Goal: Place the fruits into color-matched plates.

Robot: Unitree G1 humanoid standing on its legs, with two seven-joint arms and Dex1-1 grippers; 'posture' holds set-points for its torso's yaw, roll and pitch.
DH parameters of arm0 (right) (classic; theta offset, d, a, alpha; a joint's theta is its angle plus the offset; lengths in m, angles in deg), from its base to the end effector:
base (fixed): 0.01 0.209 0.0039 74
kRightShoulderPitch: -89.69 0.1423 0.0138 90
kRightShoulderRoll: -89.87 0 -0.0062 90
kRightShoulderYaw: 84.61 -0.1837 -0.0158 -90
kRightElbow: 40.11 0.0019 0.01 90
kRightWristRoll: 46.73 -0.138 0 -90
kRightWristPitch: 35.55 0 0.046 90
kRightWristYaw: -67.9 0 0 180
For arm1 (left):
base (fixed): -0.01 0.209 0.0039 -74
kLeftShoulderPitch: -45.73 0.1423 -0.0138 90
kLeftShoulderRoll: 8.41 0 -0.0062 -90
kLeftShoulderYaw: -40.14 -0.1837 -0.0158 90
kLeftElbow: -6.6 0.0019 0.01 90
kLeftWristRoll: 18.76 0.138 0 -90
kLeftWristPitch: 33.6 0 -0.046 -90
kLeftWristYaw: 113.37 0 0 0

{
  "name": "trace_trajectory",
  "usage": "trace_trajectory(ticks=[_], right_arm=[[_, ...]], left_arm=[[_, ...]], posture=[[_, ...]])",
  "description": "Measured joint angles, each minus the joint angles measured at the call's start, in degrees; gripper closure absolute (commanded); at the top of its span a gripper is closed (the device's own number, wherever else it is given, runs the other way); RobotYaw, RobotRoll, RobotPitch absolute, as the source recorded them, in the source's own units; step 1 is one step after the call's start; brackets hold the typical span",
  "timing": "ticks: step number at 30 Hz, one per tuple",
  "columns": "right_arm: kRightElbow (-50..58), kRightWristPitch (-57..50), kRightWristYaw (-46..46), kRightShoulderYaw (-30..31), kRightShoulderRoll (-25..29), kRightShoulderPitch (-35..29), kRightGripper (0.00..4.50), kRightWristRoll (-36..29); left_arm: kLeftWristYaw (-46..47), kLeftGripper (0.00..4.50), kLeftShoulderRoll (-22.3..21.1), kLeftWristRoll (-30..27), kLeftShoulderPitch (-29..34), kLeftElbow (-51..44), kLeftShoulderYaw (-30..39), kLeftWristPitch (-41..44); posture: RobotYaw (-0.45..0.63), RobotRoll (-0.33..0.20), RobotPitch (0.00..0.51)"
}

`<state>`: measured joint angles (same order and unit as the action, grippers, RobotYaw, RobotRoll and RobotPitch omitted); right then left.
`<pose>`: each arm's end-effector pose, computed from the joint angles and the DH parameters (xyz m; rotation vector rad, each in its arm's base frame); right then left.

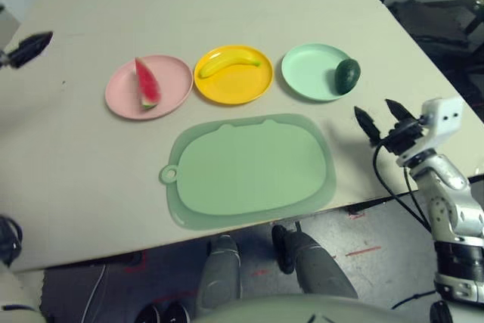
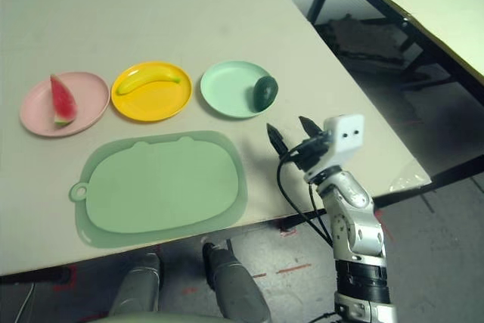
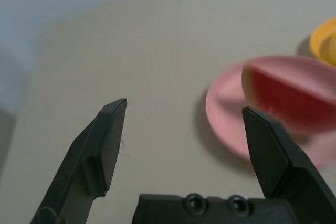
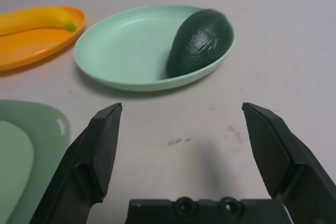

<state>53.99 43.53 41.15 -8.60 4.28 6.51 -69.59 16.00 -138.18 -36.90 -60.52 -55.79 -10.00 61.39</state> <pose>0.2203 -0.2493 0.1002 0.0433 -0.0921 0.3064 0.1739 0.4270 0.2151 0.3547 -0.0768 -0.0527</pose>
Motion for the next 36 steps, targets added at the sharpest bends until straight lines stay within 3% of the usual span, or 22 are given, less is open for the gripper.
trace_trajectory(ticks=[3,5,8,12,24,36], right_arm=[[-0.5,2.1,-1.1,-1.1,-0.2,-2.1,0.00,-0.5],[-0.7,4.6,-2.8,-1.5,-0.1,-4.4,0.00,-0.7],[-0.4,8.7,-6.1,-1.6,0.1,-7.5,0.00,-0.8],[-0.2,11.7,-7.7,-2.5,0.1,-8.3,0.00,-1.6],[-2.4,22.2,-7.7,-3.6,-3.3,-10.0,0.00,-1.8],[-15.4,28.1,-11.4,-6.7,-1.3,-7.0,0.00,-2.2]], left_arm=[[5.7,0.02,10.2,-4.0,12.6,-14.2,5.9,3.4],[8.9,0.02,15.3,-5.4,17.5,-21.1,6.7,5.1],[13.1,0.02,19.9,-6.9,20.3,-28.6,6.2,6.8],[16.0,0.02,23.5,-6.2,21.1,-30.5,3.1,4.9],[18.9,0.02,28.8,-3.6,25.1,-28.4,-4.3,-1.4],[20.6,0.02,28.0,-4.3,26.6,-24.7,-3.5,-5.4]], posture=[[0.10,0.000,0.192],[0.10,0.000,0.196],[0.09,0.000,0.202],[0.08,0.000,0.205],[0.05,0.000,0.198],[0.07,0.000,0.193]])
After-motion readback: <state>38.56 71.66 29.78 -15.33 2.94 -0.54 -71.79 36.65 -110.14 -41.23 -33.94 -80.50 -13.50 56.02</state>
